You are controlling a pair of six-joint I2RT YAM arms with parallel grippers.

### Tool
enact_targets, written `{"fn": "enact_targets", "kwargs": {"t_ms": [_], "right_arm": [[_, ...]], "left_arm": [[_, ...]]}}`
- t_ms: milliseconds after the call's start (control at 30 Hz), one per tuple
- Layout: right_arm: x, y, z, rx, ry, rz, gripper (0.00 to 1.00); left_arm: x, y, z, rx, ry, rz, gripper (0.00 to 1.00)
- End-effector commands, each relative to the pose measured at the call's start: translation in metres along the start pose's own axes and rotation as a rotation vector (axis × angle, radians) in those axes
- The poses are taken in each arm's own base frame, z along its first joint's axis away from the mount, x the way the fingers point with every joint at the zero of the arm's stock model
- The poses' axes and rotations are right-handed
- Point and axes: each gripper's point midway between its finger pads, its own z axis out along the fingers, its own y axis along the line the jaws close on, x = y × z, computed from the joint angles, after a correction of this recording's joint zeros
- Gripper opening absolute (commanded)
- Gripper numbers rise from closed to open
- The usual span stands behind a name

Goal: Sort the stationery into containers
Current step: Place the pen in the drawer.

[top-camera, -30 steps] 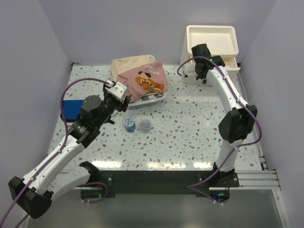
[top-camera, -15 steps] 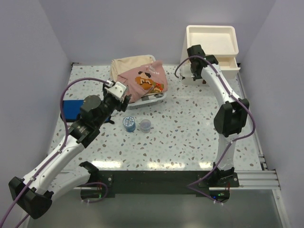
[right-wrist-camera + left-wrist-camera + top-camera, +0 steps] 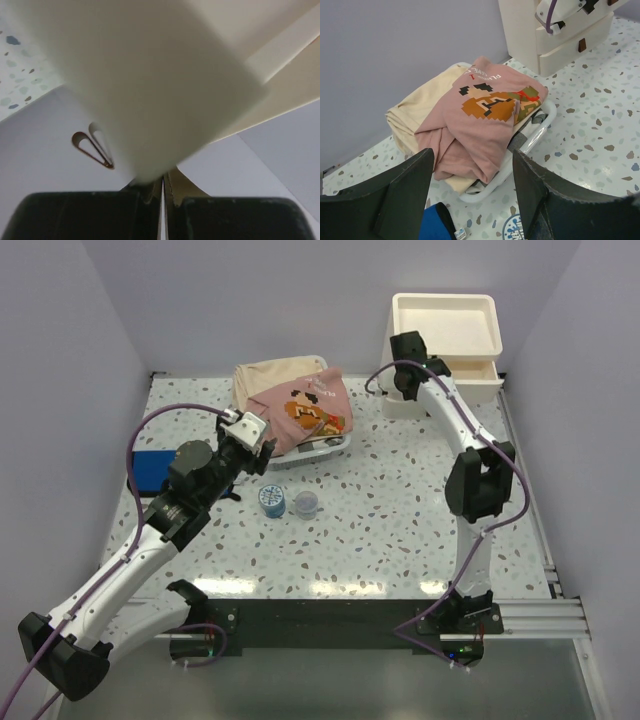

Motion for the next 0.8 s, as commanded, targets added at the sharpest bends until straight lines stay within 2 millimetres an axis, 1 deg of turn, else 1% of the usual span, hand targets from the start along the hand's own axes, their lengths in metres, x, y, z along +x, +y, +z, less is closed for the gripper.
{"fn": "enact_targets", "kwargs": {"t_ms": [0,100,133,167,233,267,300,367,400,467,500,533,600,633,667,700,733,767], "right_arm": [[0.013,-0.02,0.0,0.053,0.096,-0.01,0.0],[0.022,-0.034,-0.018,0.083,0.066,0.034,0.0],[0.024,-0.037,-0.023,0.095,0.056,0.05,0.0],[0.034,-0.043,-0.036,0.117,0.041,0.074,0.0],[0.033,-0.038,-0.043,0.104,-0.002,0.061,0.0],[0.042,-0.042,-0.058,0.132,-0.013,0.097,0.0],[0.037,-0.043,-0.064,0.152,-0.031,0.129,0.0],[0.03,-0.041,-0.086,0.172,-0.101,0.301,0.0],[0.015,-0.04,-0.101,0.181,-0.148,0.425,0.0],[-0.002,-0.041,-0.117,0.186,-0.227,0.559,0.0],[-0.011,-0.046,-0.131,0.213,-0.279,0.625,0.0],[-0.018,-0.047,-0.136,0.219,-0.312,0.714,0.0],[-0.028,-0.048,-0.147,0.205,-0.4,0.827,0.0],[-0.031,-0.041,-0.146,0.165,-0.425,0.965,0.0],[-0.04,-0.034,-0.146,0.112,-0.469,1.011,0.0],[-0.043,-0.015,-0.132,0.043,-0.461,1.05,0.0],[-0.041,-0.008,-0.136,-0.002,-0.503,1.144,0.0],[-0.041,0.001,-0.132,-0.027,-0.511,1.166,0.0]], "left_arm": [[-0.016,0.012,-0.002,-0.044,-0.052,-0.004,0.69],[-0.018,0.018,-0.004,-0.062,-0.053,-0.002,0.69],[-0.016,0.018,-0.004,-0.065,-0.049,-0.002,0.69],[-0.015,0.018,-0.005,-0.067,-0.049,-0.002,0.69],[-0.011,0.018,-0.005,-0.066,-0.046,-0.009,0.69],[-0.011,0.017,-0.004,-0.063,-0.048,-0.016,0.69],[-0.01,0.016,-0.004,-0.062,-0.049,-0.025,0.69],[-0.009,0.016,-0.003,-0.059,-0.045,-0.029,0.68],[-0.009,0.016,-0.002,-0.058,-0.042,-0.032,0.68],[-0.009,0.015,0.001,-0.056,-0.029,-0.036,0.68],[-0.009,0.016,0.002,-0.058,-0.023,-0.033,0.68],[-0.012,0.016,0.004,-0.058,-0.025,-0.031,0.68],[-0.01,0.014,0.01,-0.05,-0.011,-0.03,0.68],[-0.013,0.015,0.011,-0.051,-0.02,-0.032,0.68],[-0.01,0.013,0.015,-0.048,-0.01,-0.038,0.68],[-0.011,0.013,0.016,-0.047,-0.012,-0.047,0.68],[-0.01,0.012,0.018,-0.042,-0.011,-0.053,0.68],[-0.006,0.011,0.021,-0.039,0.001,-0.057,0.68]]}}
